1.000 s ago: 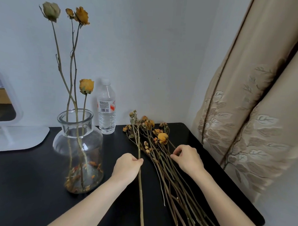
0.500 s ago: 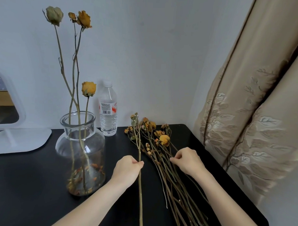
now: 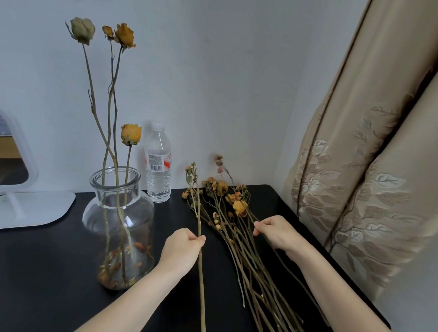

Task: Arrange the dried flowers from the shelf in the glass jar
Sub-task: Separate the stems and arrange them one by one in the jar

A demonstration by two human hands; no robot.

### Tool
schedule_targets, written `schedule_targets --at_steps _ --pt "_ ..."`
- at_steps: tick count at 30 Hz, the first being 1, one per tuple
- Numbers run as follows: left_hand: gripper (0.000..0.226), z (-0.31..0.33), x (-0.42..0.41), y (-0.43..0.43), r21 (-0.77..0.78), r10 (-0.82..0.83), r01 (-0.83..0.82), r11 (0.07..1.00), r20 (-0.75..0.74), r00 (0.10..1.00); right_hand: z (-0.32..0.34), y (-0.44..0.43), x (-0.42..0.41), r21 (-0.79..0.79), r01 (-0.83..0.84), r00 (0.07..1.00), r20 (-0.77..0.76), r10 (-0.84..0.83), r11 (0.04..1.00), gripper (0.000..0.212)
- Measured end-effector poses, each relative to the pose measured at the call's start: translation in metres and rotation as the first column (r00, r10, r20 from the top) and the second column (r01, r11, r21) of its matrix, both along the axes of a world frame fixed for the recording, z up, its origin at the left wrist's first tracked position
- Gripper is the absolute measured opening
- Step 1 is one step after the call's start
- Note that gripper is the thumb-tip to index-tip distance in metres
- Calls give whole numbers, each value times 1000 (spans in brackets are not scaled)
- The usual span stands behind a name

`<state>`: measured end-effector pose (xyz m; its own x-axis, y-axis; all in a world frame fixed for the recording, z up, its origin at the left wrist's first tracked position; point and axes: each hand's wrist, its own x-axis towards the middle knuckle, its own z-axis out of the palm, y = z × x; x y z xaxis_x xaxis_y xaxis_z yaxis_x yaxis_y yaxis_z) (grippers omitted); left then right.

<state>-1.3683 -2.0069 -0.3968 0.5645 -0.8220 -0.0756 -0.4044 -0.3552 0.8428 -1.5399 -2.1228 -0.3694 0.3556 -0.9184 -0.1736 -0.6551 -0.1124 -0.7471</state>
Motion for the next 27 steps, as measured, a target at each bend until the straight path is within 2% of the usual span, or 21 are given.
schedule_targets --at_steps 6,13,15,20,27 --pt "25 0 2 0 -6 -14 14 1000 -20 1000 3 1 3 98 -31 998 61 26 995 31" --pt "23 7 1 2 -72 -47 45 996 -20 999 3 -1 1 269 -168 927 370 60 948 31" --pt "21 8 1 3 -89 -46 46 995 -5 999 2 -1 3 339 -185 877 480 -1 923 31" --pt "22 6 2 3 -100 -38 38 994 3 999 1 1 4 498 -294 685 705 -183 816 33" --pt "22 8 3 4 -130 -49 47 990 -11 999 0 5 8 573 -410 533 782 -323 710 31"
